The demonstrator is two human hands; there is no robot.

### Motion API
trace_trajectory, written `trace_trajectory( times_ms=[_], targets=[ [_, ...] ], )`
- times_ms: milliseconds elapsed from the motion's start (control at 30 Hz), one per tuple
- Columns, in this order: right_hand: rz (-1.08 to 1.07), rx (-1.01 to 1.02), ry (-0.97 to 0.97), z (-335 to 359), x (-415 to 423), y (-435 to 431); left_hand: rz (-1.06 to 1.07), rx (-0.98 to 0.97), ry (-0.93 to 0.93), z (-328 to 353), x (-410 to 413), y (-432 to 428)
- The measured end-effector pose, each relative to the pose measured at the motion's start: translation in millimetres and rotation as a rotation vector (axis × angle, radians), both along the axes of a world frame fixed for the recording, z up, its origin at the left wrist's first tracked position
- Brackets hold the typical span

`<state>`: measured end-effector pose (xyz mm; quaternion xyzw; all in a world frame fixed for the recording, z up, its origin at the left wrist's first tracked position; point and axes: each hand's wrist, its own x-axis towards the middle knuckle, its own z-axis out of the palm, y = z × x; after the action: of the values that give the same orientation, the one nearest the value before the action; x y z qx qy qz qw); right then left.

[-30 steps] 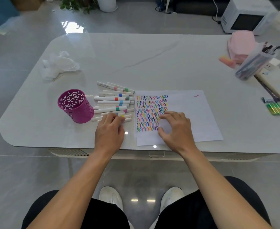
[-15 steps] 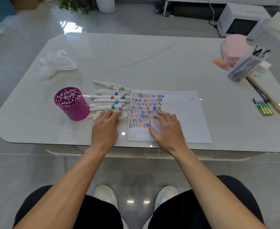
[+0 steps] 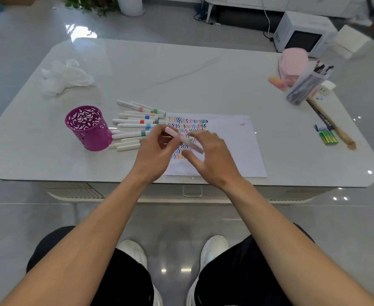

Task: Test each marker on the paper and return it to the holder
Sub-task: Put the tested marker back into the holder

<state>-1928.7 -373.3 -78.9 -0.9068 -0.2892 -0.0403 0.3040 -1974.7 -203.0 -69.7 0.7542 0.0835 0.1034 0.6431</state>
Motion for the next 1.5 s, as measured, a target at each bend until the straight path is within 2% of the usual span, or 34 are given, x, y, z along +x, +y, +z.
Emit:
trace_trajectory(
  times_ms=[167,267,433,633,967,1167,1400,1500],
  targets=[
    [-0.010,0.030,0.005,8,3,-7,-0.041,-0.148,0.067,6,0,-13],
    [0.023,0.012,0.020,6,7,-16,-0.046,-0.141,0.138,5,0,-13],
    [0.059,-0.014,0.095,3,16,-30,-0.118,0.104,0.245,6,-5,-9],
    [0.074,-0.015,0.137,1,18,-44,-0.205,0.373,0.278,12,-1,-16],
    [0.162,-0.118,0.121,2,50,-26,-0.235,0.511,0.283,-8,32,-9],
    [0.149,-0.024,0.174,3,59,-17,-0.273,0.526,0.284,4,54,-14],
    [0.170,0.013,0.205,9,62,-23,-0.352,0.281,0.393,16,56,-11],
    [0.197,0.000,0.282,5,59,-28,-0.426,0.311,0.457,13,55,-8]
  ],
)
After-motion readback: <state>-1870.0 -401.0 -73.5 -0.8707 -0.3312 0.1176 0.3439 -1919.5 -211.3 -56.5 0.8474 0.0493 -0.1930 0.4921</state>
